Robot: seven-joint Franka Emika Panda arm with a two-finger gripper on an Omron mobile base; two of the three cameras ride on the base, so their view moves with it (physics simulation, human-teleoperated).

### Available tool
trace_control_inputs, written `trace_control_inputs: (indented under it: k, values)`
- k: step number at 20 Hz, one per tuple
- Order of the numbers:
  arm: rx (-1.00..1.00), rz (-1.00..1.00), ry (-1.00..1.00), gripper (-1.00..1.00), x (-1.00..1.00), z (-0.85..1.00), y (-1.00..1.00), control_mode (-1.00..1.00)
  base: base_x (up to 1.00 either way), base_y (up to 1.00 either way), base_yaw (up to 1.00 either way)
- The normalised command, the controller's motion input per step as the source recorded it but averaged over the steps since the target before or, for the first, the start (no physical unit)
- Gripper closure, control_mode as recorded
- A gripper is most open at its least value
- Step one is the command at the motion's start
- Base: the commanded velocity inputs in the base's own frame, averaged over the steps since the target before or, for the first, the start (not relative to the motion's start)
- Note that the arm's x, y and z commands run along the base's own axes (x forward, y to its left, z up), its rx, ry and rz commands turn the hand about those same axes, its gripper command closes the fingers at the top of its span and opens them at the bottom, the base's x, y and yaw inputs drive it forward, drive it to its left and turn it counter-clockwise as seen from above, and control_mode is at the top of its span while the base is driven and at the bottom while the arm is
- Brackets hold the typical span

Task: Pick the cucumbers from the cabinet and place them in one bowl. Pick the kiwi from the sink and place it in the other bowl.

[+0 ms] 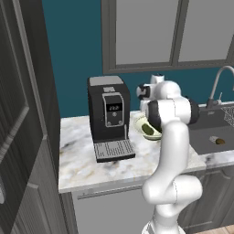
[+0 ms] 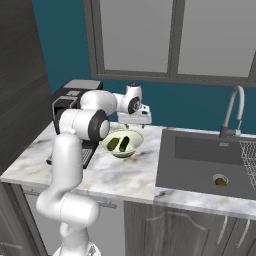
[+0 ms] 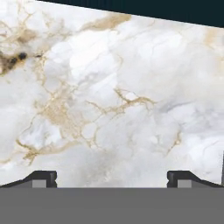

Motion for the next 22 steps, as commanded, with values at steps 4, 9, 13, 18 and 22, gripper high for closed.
trace_control_inputs:
  k: [4, 9, 13, 18, 22]
  values:
    - [0.00, 0.00, -0.01, -1.00, -0.04, 0.49, 0.00, -1.00, 0.00, 0.00, 0.00]
    - [0.00, 0.00, 0.00, -1.00, 0.00, 0.23, -0.02, -1.00, 0.00, 0.00, 0.00]
    - [0.01, 0.00, 0.00, -1.00, -0.07, 0.02, -0.19, -1.00, 0.00, 0.00, 0.00]
    - [0.00, -0.02, 0.00, -1.00, -0.31, 0.00, -0.11, -1.00, 0.00, 0.00, 0.00]
    - [0.00, -0.04, 0.00, -1.00, -0.49, 0.01, -0.15, -1.00, 0.00, 0.00, 0.00]
